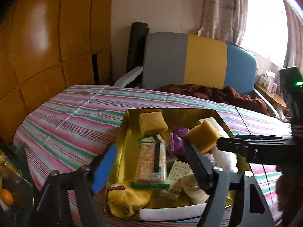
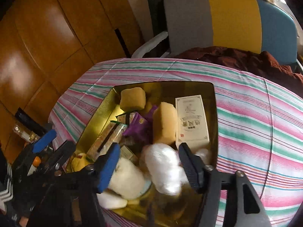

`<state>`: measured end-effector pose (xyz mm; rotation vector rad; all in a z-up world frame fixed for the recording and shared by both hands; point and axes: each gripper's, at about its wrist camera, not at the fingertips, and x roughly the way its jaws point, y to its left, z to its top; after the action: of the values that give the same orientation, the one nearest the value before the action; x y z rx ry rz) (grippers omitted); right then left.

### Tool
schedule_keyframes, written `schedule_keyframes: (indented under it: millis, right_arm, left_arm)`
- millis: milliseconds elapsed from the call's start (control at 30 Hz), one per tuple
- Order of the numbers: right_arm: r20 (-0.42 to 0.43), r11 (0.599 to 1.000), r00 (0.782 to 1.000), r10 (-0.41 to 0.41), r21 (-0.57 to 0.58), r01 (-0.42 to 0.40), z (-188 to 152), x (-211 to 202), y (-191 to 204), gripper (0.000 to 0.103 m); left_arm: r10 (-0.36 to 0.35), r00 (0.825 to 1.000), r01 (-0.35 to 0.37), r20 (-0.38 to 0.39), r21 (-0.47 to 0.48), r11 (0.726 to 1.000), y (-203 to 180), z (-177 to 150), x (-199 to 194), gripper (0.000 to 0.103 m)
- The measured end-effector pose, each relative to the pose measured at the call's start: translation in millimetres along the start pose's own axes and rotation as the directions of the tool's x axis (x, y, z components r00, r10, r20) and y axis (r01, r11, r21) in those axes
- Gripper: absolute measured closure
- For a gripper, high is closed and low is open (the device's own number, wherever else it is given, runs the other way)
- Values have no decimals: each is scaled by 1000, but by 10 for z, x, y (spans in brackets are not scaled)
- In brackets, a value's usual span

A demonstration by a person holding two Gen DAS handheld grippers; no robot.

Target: Organize objects

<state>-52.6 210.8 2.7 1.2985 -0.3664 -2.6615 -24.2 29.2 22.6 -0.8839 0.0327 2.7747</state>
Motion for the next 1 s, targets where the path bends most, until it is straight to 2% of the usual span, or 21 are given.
schedule_keyframes:
  millis: [133, 200, 300, 433, 667, 800, 1000]
  right_arm:
    - [14, 1000, 1000, -17, -20, 17, -33, -23, 63, 37]
    - [33, 998, 998, -53, -26, 54, -81, -60, 79, 37]
    - [83, 992, 989, -120, -34, 123, -182, -175, 93, 37]
    - [147, 976, 966, -214, -8, 218, -305, -333, 76, 37]
    - [187, 943, 924, -332, 28, 333, -509, -499, 1, 37]
    - [183, 935, 918, -353, 30, 353, -647, -520, -22, 37]
    - [167, 940, 926, -339, 20, 340, -804, -505, -17, 37]
  left_arm:
    - [19, 1000, -19, 3, -8, 1000, 63, -3, -10, 13]
    - [25, 1000, -25, 1, -17, 1000, 86, -5, -9, 6]
    - [31, 1000, -31, 3, -21, 999, 86, -20, -23, 0]
    - [28, 1000, -28, -10, 5, 1000, 18, -40, -44, 0]
    - [-15, 1000, 15, -23, -12, 1000, -80, -122, -172, 0]
    - [5, 1000, -6, -23, -37, 999, -133, -137, -251, 0]
    - [52, 998, -53, -38, -36, 998, -211, -190, -290, 0]
